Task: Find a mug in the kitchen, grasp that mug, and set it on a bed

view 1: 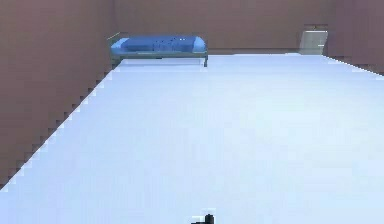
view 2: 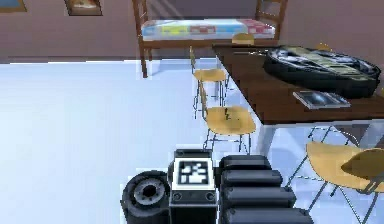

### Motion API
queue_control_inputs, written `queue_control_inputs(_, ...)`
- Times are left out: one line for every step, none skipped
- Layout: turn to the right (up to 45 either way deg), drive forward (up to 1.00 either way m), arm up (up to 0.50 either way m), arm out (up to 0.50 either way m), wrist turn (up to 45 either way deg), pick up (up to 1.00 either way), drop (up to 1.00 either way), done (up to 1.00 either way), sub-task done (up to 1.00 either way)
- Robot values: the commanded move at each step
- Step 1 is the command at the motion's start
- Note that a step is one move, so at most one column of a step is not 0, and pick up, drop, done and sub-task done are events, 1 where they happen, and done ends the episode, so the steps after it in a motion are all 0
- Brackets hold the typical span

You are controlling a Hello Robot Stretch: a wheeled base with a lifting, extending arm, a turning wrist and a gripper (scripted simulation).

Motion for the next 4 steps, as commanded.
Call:
queue_control_inputs(0.0, 0.6, 0.0, 0.0, 0.0, 0.0, 0.0, 0.0, 0.0)
queue_control_inputs(-9.0, 0.0, 0.0, 0.0, 0.0, 0.0, 0.0, 0.0, 0.0)
queue_control_inputs(0.0, 1.0, 0.0, 0.0, 0.0, 0.0, 0.0, 0.0, 0.0)
queue_control_inputs(-3.0, 0.0, 0.0, 0.0, 0.0, 0.0, 0.0, 0.0, 0.0)
